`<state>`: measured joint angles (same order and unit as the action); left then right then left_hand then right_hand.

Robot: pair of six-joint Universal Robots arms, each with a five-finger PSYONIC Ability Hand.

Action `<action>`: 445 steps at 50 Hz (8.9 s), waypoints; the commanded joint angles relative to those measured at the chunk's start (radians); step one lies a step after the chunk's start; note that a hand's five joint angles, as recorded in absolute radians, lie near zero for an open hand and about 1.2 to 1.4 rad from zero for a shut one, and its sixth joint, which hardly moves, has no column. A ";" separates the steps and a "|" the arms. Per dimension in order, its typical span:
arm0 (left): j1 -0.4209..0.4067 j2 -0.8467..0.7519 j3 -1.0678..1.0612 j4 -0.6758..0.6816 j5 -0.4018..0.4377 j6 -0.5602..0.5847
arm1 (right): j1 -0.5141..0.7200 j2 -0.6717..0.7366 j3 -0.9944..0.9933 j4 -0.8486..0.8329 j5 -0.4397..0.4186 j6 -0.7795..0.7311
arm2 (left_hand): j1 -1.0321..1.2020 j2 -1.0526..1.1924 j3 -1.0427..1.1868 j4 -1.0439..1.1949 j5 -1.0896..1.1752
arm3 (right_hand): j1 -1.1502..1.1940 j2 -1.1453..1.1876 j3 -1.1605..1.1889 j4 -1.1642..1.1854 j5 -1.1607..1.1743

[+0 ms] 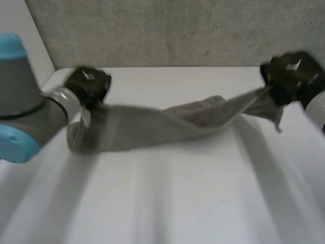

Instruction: Fold the towel.

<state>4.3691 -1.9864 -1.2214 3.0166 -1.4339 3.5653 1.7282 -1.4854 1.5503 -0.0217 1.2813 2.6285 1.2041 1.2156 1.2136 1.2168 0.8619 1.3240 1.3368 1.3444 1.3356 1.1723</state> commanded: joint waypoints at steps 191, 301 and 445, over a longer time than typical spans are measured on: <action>0.188 -0.291 -0.041 0.360 -0.152 -0.315 | 0.007 0.596 -0.343 -0.144 -0.005 -0.533 | 0.192 0.181 0.183 0.179 0.360 | 0.072 0.059 0.052 0.061 0.049; 0.138 0.158 -0.619 0.541 0.087 -0.364 | -0.179 0.504 -0.036 -0.012 -0.063 -0.042 | -1.030 -1.041 -1.039 -1.042 -0.862 | -0.978 -0.991 -0.998 -0.989 -1.001; -0.206 -0.293 -0.141 0.450 -0.148 -0.356 | 0.183 0.381 0.143 -0.193 0.035 0.064 | -1.020 -1.031 -1.029 -1.033 -0.852 | -0.810 -0.823 -0.831 -0.822 -0.833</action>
<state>4.1689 -2.2551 -1.3677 3.4744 -1.5713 3.2029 1.9168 -1.1373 1.6968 -0.2093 1.3136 2.6938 0.1693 0.1654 0.1669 0.1644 0.0282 0.5703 0.4516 0.4561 0.4556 0.2879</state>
